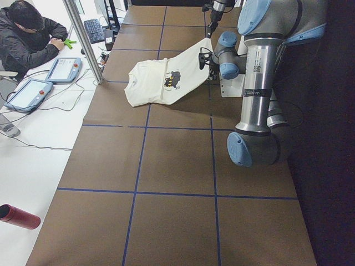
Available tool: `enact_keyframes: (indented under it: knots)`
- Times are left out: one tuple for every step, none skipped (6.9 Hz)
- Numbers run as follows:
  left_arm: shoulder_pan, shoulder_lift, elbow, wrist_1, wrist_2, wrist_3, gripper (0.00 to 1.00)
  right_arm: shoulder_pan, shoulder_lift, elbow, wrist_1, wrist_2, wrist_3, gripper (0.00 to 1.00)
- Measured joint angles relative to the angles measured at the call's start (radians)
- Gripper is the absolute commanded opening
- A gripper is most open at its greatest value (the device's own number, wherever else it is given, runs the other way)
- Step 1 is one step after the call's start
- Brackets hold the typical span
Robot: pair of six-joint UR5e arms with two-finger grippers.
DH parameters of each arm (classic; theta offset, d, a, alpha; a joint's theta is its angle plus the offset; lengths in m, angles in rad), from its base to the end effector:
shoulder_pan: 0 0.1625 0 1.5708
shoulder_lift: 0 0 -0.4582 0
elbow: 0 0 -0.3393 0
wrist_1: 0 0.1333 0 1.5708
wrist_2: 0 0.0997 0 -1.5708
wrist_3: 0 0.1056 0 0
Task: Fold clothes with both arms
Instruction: 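Lift the hem with both grippers and fold it up toward the collar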
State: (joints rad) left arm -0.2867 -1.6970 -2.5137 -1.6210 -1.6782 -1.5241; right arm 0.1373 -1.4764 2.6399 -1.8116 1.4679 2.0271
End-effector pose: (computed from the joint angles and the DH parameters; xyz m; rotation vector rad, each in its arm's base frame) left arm 0.3097 -0.2185 0.2757 0.0910 1.1197 -0.1541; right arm -0.2988 -0.1868 0.2910 -0.0530 -0.9405 0.5973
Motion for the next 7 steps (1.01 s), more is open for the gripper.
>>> enact_keyframes:
  knots:
    - [-0.037, -0.087, -0.019, 0.118, -0.02, 0.042, 0.0, 0.064, 0.122, 0.019, -0.137, 0.057, -0.061, 0.0]
    - [-0.09, -0.159, 0.002, 0.182, -0.028, 0.099, 0.0, 0.125, 0.222, 0.007, -0.226, 0.088, -0.125, 0.0]
    - [-0.17, -0.207, 0.044, 0.208, -0.05, 0.169, 0.0, 0.194, 0.276, -0.025, -0.263, 0.12, -0.188, 0.0]
    - [-0.27, -0.257, 0.112, 0.217, -0.097, 0.254, 0.0, 0.292, 0.311, -0.071, -0.274, 0.173, -0.266, 0.0]
    - [-0.364, -0.311, 0.199, 0.218, -0.137, 0.329, 0.0, 0.394, 0.349, -0.142, -0.273, 0.23, -0.339, 0.0]
    - [-0.434, -0.358, 0.281, 0.216, -0.154, 0.386, 0.0, 0.477, 0.382, -0.232, -0.245, 0.267, -0.396, 0.0]
    - [-0.479, -0.399, 0.357, 0.212, -0.157, 0.42, 0.0, 0.542, 0.401, -0.329, -0.177, 0.287, -0.433, 0.0]
